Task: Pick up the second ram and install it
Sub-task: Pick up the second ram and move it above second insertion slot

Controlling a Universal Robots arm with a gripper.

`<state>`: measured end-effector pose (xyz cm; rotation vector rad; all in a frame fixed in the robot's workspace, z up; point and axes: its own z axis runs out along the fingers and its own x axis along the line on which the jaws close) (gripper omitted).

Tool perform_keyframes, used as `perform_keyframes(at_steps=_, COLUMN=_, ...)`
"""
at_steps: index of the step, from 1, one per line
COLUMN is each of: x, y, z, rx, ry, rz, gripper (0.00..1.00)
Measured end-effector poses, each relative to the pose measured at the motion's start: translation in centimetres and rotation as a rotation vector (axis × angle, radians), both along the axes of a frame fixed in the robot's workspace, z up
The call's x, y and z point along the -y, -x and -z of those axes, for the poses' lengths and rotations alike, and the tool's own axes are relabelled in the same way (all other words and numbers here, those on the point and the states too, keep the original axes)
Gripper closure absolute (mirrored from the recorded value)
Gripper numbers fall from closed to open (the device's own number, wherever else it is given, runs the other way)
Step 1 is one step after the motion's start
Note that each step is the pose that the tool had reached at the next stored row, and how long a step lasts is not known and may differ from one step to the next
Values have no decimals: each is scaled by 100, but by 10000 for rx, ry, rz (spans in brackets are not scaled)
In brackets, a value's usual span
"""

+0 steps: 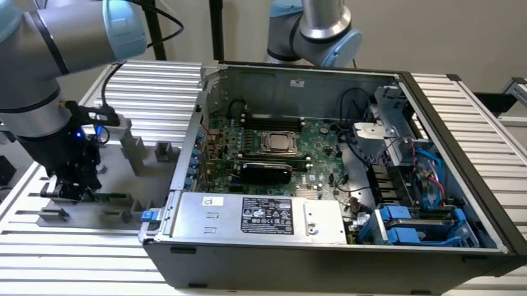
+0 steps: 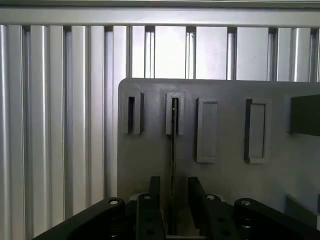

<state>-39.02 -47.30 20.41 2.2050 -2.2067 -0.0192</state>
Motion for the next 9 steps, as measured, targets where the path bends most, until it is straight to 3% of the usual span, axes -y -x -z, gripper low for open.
perform_keyframes(at_steps=4, x=-5, y=1, z=68, rx=1, ry=0, rz=10, gripper=0)
perform_keyframes(at_steps=9, x=-8, y=1, z=80, rx=0, ry=0, rz=10, gripper=0)
